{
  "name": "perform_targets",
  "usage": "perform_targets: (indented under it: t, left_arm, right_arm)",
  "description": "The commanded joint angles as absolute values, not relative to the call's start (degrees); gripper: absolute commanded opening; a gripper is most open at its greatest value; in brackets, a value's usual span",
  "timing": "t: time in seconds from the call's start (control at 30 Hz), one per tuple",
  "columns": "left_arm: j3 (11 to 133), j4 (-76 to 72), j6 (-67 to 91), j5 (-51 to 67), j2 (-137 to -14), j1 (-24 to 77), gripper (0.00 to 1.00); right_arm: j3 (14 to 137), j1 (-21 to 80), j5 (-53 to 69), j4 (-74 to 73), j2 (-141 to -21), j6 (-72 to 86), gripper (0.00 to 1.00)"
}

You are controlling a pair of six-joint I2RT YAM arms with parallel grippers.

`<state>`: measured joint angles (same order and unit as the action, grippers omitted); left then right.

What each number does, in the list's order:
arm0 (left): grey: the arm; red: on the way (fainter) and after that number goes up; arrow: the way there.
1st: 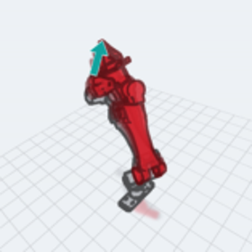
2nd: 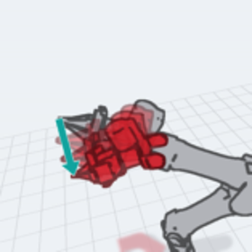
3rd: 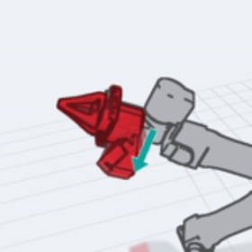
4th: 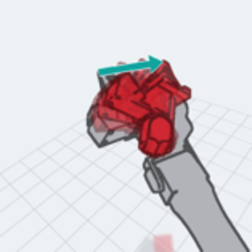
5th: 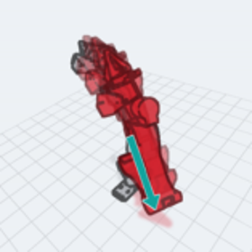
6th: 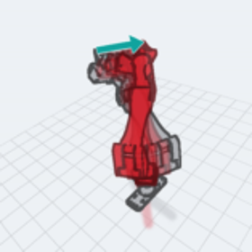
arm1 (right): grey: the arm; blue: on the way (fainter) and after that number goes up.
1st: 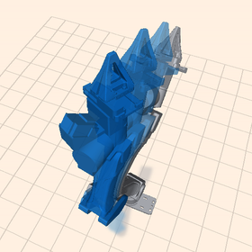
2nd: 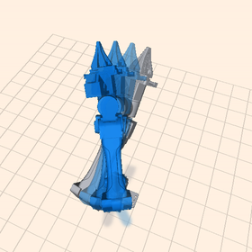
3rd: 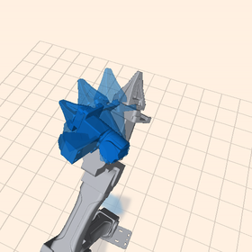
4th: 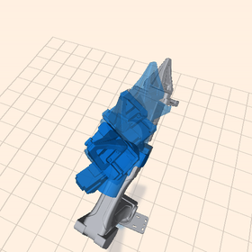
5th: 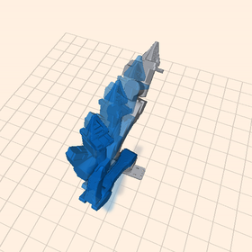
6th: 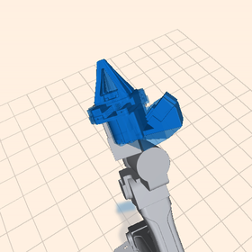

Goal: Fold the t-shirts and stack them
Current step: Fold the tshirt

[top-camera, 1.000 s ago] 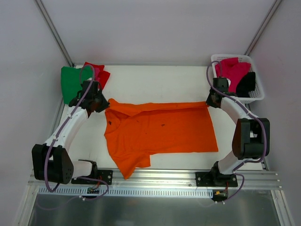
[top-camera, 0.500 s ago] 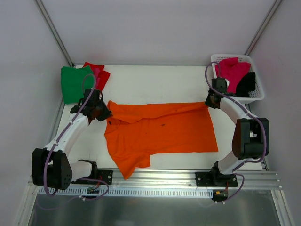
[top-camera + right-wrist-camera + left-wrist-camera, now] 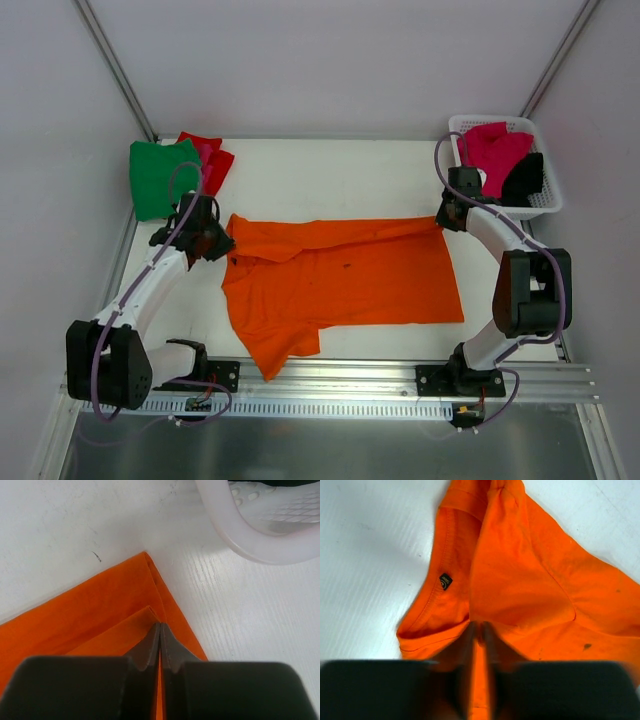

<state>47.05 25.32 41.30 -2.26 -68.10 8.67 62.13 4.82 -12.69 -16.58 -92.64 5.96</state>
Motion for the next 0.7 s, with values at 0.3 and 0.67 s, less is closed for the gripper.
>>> perform_targets:
  t: [0.3,0.67]
  left_arm:
    - [48.2,25.8,43.6,-8.1,-61.1,11.5,0.99]
    - [56.3,18.0,36.0,-0.2,-76.1,13.8,0.26]
  right_arm:
    - [62.8,5.5,-17.3,-19.1,-91.4,7.6,0.92]
    - [65.8,7.0,-11.0,-17.2,-92.2,6.9,0.02]
